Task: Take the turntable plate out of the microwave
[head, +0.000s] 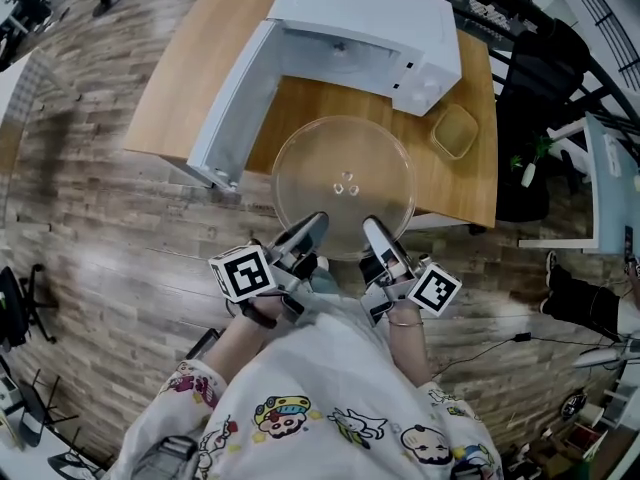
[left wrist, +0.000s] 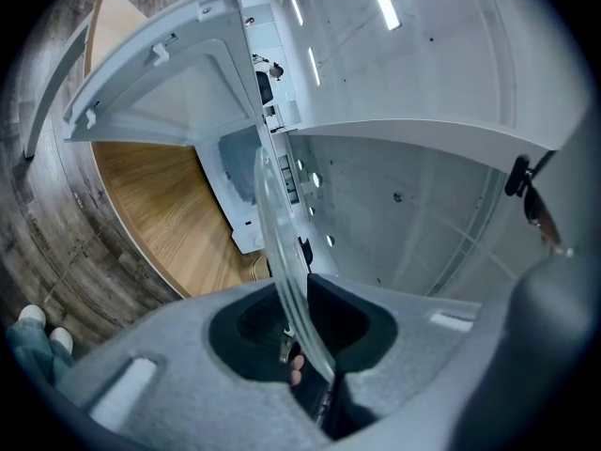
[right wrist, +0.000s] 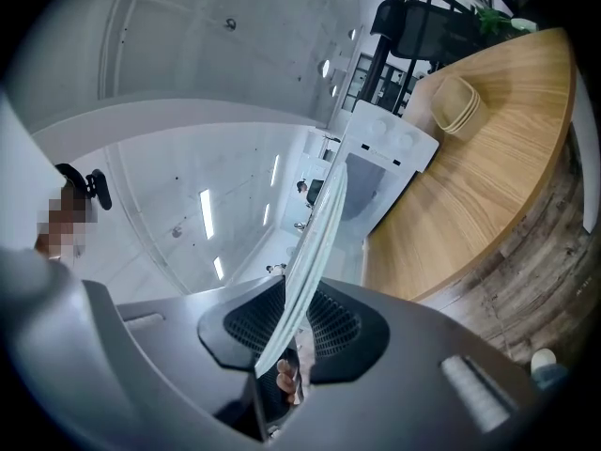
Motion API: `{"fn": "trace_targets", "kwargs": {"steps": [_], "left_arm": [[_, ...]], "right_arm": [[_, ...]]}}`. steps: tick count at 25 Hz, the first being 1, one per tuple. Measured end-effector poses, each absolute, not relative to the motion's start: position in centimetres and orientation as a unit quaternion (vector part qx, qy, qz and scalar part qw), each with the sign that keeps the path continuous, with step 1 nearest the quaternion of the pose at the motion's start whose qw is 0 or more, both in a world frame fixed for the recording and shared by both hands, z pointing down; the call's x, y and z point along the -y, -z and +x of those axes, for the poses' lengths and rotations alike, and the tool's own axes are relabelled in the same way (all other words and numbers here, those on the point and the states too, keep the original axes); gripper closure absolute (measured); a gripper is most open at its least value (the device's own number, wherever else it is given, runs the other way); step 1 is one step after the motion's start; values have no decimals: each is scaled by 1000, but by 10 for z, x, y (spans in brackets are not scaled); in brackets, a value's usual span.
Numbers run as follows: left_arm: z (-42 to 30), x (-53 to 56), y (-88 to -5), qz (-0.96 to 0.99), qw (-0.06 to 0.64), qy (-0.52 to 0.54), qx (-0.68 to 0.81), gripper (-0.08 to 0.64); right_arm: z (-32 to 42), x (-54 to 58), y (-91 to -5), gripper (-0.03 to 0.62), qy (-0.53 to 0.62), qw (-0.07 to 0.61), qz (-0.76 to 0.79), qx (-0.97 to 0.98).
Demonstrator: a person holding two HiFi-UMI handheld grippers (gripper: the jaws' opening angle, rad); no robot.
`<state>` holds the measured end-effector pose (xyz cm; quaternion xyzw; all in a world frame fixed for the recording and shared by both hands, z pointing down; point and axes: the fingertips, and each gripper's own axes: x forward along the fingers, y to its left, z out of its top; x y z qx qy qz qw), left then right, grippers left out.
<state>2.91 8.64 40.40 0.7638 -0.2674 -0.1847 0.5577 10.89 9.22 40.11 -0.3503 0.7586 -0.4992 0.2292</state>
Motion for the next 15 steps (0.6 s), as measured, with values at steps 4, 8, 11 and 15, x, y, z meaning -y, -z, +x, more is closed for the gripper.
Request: {"fn": "trace_targets", "kwargs": {"steps": [4, 8, 11, 15], "left_arm": [[30, -86, -409, 758, 567, 180, 268, 507], [28, -85, -417, 743, 584, 172, 279, 506], [30, -80, -410, 757, 568, 178, 270, 506], [27, -78, -409, 759, 563, 177, 275, 506]], "right_arm": [[110, -90, -400, 506, 497, 222, -352, -762], [109, -85, -400, 505, 497, 220, -349, -763], [109, -82, -398, 505, 496, 217, -347, -766], [107, -79, -396, 503, 497, 217, -343, -767]]}}
